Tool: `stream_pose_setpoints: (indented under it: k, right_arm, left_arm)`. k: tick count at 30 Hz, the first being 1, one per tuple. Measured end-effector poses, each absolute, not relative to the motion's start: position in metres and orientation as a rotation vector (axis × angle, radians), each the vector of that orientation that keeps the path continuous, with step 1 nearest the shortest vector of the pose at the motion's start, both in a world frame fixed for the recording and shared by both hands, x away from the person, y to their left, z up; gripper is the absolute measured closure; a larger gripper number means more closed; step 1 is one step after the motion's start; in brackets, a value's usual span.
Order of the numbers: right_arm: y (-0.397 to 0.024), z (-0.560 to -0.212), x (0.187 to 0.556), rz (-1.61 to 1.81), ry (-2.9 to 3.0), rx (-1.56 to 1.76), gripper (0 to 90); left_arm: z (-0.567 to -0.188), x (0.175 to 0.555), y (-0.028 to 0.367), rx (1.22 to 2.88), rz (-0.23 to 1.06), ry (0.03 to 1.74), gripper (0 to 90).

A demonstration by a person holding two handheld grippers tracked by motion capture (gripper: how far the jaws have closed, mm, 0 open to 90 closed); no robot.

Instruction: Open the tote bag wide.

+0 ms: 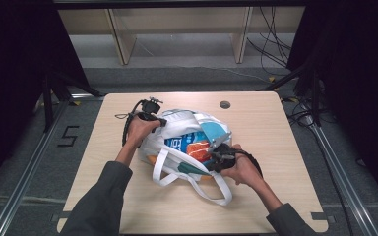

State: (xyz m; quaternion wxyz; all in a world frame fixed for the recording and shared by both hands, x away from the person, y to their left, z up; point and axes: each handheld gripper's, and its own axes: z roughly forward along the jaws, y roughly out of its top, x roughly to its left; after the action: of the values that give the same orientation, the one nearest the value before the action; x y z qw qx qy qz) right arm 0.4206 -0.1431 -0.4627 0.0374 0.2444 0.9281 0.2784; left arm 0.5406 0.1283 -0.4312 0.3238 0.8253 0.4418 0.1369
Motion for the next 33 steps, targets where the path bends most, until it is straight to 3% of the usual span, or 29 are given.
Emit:
stream_pose_setpoints:
  k: [8, 11, 19, 25, 29, 33]
  right_arm:
    - [-0.144, -0.415, 0.435, 1.099, 2.641, 0.720, 90.0]
    - [-0.133, -0.399, 0.451, 1.095, 2.603, 0.716, 90.0]
    - [-0.090, -0.420, 0.516, 0.754, 2.575, 0.772, 90.0]
    - [-0.094, -0.444, 0.574, 0.644, 2.526, 1.051, 90.0]
    - [-0.099, -0.454, 0.586, 0.627, 2.549, 1.135, 90.0]
    - [-0.108, -0.432, 0.572, 0.745, 2.527, 1.111, 90.0]
  left_arm:
    - [-0.415, 0.498, 0.128, 2.124, 0.306, 0.969, 88.5]
    - [-0.427, 0.475, 0.127, 2.206, 0.241, 0.891, 87.7]
    - [-0.454, 0.433, 0.135, 2.366, 0.161, 0.753, 89.4]
    - [-0.465, 0.421, 0.138, 2.344, 0.190, 0.738, 89.5]
    - [-0.466, 0.420, 0.135, 2.305, 0.193, 0.762, 89.5]
    - [-0.455, 0.423, 0.139, 2.261, 0.193, 0.775, 88.3]
